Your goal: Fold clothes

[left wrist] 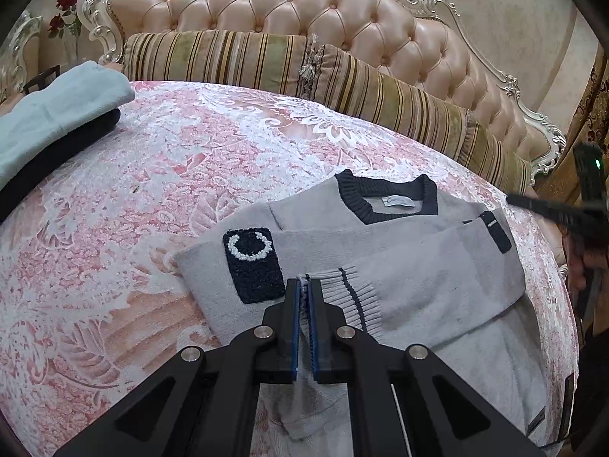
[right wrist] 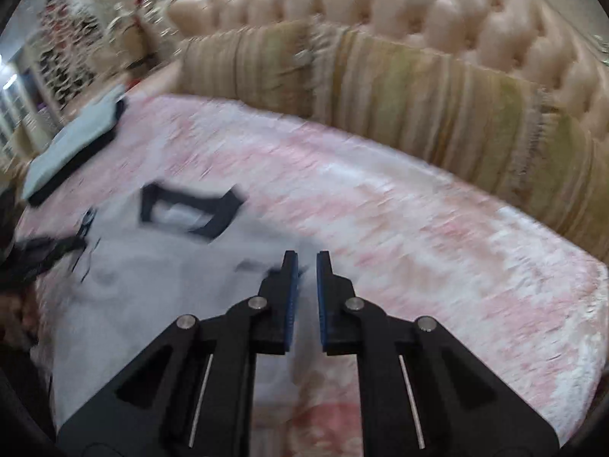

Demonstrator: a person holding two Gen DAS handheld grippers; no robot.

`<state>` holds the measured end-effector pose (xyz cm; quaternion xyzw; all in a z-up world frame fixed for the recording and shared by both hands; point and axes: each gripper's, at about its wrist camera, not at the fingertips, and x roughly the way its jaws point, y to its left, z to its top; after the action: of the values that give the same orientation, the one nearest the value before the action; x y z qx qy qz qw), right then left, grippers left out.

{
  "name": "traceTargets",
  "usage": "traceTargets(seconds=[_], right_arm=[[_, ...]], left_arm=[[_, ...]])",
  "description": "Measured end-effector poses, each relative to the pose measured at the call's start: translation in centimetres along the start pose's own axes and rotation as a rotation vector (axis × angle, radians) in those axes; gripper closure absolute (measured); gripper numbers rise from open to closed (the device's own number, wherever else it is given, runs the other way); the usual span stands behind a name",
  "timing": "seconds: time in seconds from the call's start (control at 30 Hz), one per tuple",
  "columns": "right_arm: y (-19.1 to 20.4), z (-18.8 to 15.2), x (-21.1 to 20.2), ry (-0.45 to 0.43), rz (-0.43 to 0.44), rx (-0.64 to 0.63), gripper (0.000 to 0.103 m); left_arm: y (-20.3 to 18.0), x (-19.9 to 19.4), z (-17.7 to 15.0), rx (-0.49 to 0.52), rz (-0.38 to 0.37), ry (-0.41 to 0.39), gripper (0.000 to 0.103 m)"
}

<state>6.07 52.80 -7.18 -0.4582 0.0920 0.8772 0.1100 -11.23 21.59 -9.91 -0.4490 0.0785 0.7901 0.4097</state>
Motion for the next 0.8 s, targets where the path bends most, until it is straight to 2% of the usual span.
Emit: traceTargets(seconds=[0.1,0.2,0.5,0.57,0.63,0.7,0.8], right_arm=[[1.7,-1.4,2.1,0.058,-0.021,-0.056,0.091],[1.2,-1.7,3.3,0.068,-0.048,-0.059,0.092],[2.0,-2.1,3.3,0.029,-0.128,-0.114,0.086],[1.9,-2.0,2.7,0.013,-0.132,-0.087,0.079],[1.6,-2.1,1.1,-0.044,-0.136,-0.044,0.055],[1.4,-2.4,-0.6,-0.107,-0.139,-0.002,0.043],[2.1,-2.9,-1.7,-0.150,-0.085,0.005,0.043]], left_arm=[[0.0,0.1,-0.1,0.009,0.008,0.003,0.099],[0.1,0.4,-0.2,0.018,0.016,0.009,0.099],[0.2,0.1,-0.3,0.049,0.051,0.014,0.097],[0.4,-0.8,-0.1,0.040,0.070,-0.020,0.097],[0.0,-1.9,0.2,0.055,0.067,-0.066,0.097],[-1.4,-2.4,0.3,0.097,0.052,-0.098,0.097],[-3.7,-1.0,0.0,0.162,0.039,-0.076,0.097]])
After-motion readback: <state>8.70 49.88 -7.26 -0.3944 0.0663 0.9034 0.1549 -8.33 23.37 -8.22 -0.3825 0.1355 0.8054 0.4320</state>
